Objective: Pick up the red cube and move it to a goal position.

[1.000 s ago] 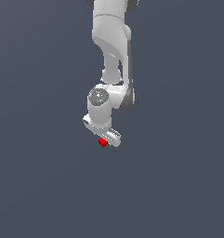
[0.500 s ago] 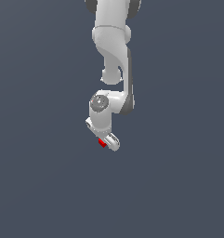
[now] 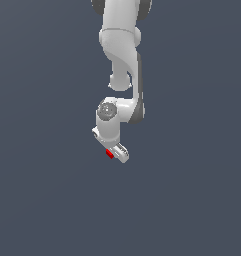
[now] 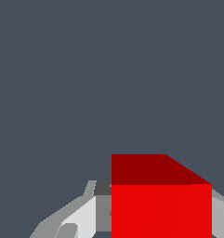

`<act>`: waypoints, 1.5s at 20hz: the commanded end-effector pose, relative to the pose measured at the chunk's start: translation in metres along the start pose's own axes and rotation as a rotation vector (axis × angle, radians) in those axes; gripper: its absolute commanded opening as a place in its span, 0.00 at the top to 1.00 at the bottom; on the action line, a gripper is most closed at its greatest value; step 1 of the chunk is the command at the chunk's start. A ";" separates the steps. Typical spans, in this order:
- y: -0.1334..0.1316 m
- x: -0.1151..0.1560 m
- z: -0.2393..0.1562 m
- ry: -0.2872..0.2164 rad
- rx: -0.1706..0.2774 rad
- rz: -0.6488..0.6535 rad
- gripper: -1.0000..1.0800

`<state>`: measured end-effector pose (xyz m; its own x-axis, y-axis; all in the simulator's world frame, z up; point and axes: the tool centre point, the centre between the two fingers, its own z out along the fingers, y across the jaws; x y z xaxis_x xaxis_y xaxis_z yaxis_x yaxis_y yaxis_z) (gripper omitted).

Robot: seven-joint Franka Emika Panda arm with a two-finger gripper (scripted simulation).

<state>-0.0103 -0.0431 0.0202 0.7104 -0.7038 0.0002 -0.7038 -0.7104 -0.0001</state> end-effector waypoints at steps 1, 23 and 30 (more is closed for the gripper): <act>0.000 0.000 0.000 0.000 0.000 0.001 1.00; -0.046 -0.071 -0.096 0.000 0.000 0.001 1.00; -0.064 -0.094 -0.129 0.000 0.000 0.001 1.00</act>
<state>-0.0313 0.0639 0.1433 0.7108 -0.7034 0.0006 -0.7034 -0.7108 -0.0005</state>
